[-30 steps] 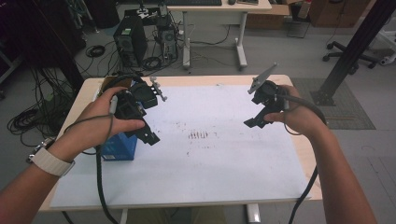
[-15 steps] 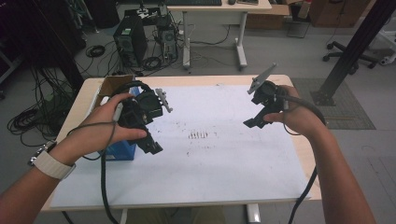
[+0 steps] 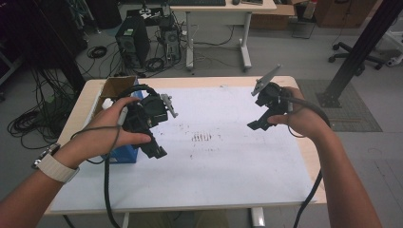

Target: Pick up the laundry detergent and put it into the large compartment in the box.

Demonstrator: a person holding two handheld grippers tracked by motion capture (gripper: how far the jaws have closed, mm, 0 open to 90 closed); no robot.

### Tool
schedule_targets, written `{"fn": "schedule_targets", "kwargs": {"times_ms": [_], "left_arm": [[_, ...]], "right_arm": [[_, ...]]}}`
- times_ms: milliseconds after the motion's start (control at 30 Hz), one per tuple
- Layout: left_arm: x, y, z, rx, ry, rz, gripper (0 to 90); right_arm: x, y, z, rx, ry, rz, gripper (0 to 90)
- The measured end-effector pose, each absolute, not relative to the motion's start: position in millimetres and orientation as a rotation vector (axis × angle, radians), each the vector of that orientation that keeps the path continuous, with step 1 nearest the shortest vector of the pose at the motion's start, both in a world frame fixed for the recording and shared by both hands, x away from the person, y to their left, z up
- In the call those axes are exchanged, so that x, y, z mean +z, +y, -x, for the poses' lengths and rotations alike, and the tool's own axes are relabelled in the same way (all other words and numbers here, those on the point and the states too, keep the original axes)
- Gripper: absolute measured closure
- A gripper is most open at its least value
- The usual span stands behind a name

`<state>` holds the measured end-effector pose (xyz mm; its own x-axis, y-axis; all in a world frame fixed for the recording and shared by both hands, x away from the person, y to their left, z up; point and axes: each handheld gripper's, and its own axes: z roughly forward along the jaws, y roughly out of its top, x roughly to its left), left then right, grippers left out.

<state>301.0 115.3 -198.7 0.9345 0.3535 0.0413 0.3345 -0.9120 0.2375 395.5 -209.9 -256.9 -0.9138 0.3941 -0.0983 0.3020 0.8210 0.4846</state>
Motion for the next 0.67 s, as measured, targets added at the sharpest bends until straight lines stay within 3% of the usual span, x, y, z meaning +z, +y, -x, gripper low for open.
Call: {"fn": "schedule_targets", "kwargs": {"times_ms": [667], "left_arm": [[-200.5,116.9,-304.7,0.127,0.54,-2.853,9.6]], "right_arm": [[-260.0,-214.1,-392.6,0.712,2.805,-0.554,10.3]]}}
